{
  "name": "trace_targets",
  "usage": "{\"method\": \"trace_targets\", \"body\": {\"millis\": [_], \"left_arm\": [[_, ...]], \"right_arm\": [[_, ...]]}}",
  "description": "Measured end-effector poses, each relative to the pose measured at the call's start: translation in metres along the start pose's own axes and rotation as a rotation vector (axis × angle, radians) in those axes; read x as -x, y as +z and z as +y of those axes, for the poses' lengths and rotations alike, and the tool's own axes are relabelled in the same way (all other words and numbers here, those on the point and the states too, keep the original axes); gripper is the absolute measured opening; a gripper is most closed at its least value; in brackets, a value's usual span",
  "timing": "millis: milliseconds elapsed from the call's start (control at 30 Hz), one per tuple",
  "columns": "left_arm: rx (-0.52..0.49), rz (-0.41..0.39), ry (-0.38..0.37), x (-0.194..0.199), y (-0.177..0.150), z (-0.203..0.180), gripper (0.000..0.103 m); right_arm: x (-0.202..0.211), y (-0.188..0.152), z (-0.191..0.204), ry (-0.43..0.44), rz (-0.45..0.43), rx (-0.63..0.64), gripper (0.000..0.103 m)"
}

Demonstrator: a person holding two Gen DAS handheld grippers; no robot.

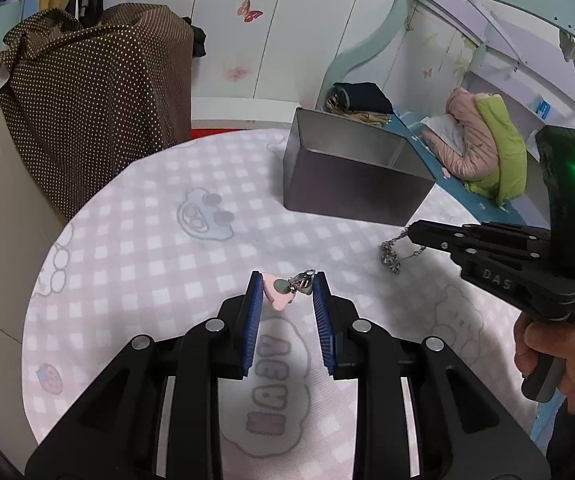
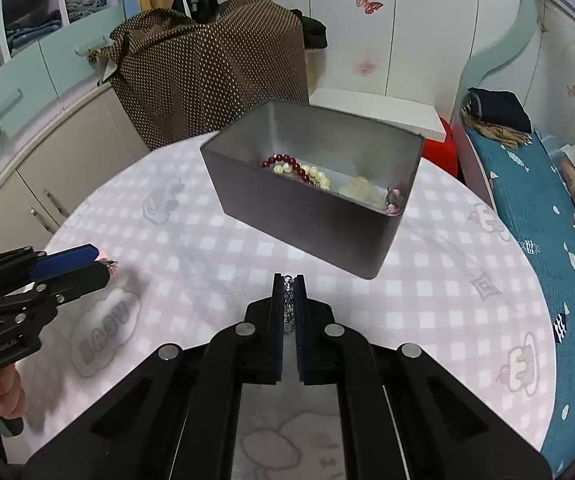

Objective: Organize jewelry
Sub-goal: 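Carry the chain over the grey box and release it with both tools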

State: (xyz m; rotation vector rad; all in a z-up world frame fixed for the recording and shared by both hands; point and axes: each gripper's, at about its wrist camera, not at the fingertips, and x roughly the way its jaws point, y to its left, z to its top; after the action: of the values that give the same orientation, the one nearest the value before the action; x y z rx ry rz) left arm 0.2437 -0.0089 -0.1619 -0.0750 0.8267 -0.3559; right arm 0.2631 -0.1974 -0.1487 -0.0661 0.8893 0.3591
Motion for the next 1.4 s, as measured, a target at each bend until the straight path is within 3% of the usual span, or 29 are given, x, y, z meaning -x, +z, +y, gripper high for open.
{"method": "trace_targets", "body": {"millis": [433,833,1133,1400], "left_arm": [[-0.054,-0.095,-0.002,0.030,0.043,-0.017,0.025],[-0.127,-0.191,-0.025,0.045,0.132,-0.052,0.025],[-0.132,-0.116,-0.057,-0.003,0.177,-0.067,0.025],[-0.110,0.019,-0.043,-0.071,0.175,-0.060,0.026]], "right_arm": [[0.073,0.039,0.011,0.043,-0.146,0.059,0.003],[0.122,0.111,0.006,0.026,-0.293,0.114,0.003],[0.089,0.136,-0.010,0.026,-0.240,0.088,0.003],[0.037,0.126,-0.038,0.041,-0.124,-0.011,0.004]]}}
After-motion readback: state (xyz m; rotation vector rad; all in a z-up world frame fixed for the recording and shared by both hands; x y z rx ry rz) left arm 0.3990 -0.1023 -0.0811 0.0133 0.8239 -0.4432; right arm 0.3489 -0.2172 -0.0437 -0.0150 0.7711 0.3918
